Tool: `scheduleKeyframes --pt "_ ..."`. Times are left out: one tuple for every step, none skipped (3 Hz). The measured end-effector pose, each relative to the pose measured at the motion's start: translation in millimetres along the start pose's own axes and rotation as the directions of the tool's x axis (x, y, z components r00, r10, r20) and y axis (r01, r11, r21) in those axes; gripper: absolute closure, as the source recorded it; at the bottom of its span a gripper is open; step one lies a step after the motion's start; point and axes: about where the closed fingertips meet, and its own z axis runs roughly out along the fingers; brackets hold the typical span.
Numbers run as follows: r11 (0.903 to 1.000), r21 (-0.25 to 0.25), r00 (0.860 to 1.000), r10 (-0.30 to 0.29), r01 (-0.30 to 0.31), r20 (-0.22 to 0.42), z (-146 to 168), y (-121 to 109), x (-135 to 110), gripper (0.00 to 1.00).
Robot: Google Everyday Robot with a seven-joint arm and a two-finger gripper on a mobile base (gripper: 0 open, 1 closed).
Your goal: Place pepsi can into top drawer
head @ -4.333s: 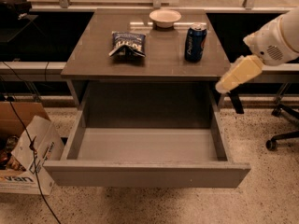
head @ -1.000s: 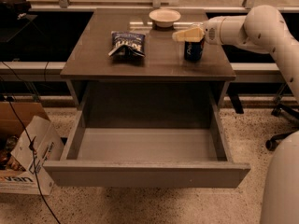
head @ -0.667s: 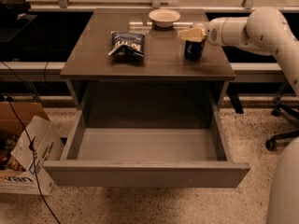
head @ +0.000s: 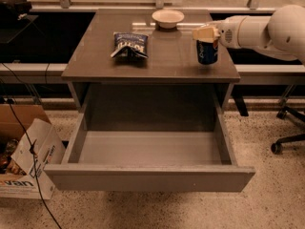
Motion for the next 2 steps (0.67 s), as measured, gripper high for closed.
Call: scheduleKeyframes --pt "0.9945 -0.098 0.998 -0.031 0.036 0.051 -31.8 43.0 -10.5 1.0" --pt "0.9784 -0.204 0.994 -0.012 0.034 0.109 -64.6 92.8 -15.4 1.0"
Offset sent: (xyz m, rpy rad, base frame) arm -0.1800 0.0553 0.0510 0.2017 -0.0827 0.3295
